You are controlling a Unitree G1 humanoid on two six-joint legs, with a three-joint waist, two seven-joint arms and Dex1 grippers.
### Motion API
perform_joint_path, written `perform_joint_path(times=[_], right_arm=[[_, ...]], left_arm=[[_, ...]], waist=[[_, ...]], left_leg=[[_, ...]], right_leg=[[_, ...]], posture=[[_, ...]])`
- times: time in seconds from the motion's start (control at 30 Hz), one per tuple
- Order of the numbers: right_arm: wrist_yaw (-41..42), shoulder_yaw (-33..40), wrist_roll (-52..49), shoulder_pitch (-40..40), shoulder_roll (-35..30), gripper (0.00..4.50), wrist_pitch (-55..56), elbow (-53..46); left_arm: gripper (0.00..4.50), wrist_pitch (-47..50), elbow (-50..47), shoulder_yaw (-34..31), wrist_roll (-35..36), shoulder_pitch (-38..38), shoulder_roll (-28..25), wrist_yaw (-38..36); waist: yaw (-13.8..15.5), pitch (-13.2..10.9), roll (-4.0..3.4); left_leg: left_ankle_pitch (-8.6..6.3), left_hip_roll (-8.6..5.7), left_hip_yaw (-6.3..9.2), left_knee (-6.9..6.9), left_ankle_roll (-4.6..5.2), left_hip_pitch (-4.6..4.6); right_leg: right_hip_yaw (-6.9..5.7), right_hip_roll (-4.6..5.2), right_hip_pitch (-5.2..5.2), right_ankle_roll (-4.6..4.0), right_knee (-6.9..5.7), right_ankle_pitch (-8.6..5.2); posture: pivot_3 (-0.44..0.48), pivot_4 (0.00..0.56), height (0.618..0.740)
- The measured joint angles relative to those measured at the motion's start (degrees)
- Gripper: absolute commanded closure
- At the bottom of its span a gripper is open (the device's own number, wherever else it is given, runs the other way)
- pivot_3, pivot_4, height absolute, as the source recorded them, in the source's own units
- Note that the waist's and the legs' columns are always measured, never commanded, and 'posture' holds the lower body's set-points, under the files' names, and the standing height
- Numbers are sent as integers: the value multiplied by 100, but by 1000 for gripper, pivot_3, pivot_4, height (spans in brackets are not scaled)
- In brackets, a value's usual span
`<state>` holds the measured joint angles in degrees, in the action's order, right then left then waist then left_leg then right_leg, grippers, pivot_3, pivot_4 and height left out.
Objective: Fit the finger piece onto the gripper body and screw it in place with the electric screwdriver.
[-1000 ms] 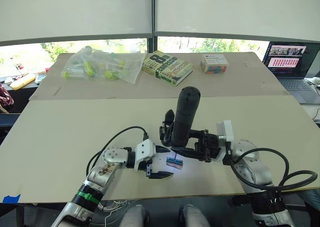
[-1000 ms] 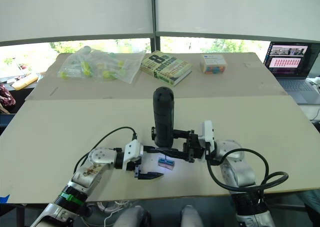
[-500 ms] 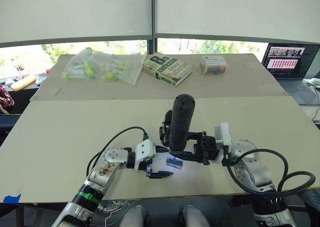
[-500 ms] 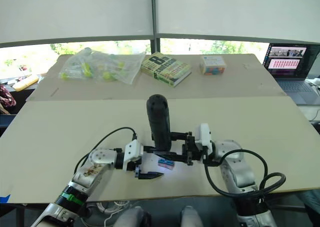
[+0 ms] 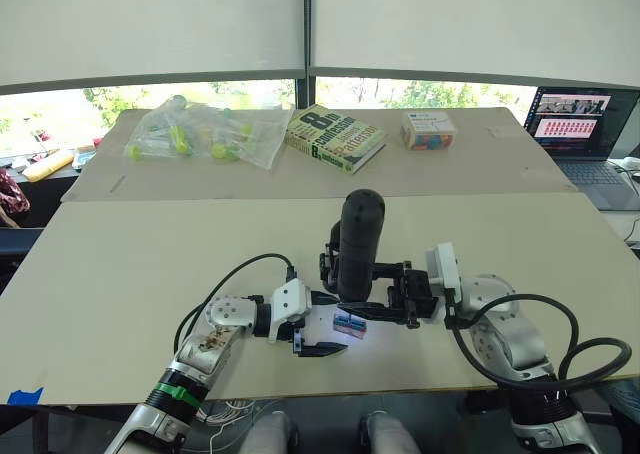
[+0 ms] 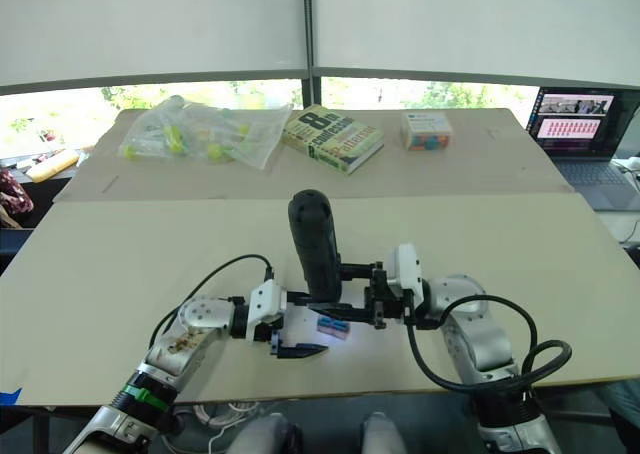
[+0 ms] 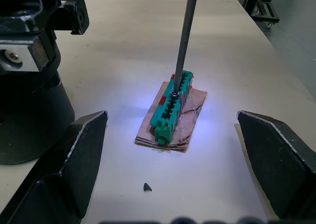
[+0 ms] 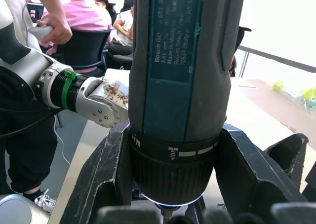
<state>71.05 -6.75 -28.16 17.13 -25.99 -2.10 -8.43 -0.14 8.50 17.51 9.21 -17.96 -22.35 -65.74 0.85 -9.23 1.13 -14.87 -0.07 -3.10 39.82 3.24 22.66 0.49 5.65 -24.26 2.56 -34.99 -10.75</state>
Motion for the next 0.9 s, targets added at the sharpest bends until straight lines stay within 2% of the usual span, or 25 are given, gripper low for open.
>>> perform_joint_path(times=[0.9], right_arm=[[-209,-30,-239,138,-6,2544,-506,-49]], left_arm=[[58,-243,167,-44,66,-22,25,-82]], waist=[[-5,1,0]], left_leg=[[0,1,1,0,0,7]], right_leg=[[-1,2,-8,-1,2,0]], posture=[[0,150,740]])
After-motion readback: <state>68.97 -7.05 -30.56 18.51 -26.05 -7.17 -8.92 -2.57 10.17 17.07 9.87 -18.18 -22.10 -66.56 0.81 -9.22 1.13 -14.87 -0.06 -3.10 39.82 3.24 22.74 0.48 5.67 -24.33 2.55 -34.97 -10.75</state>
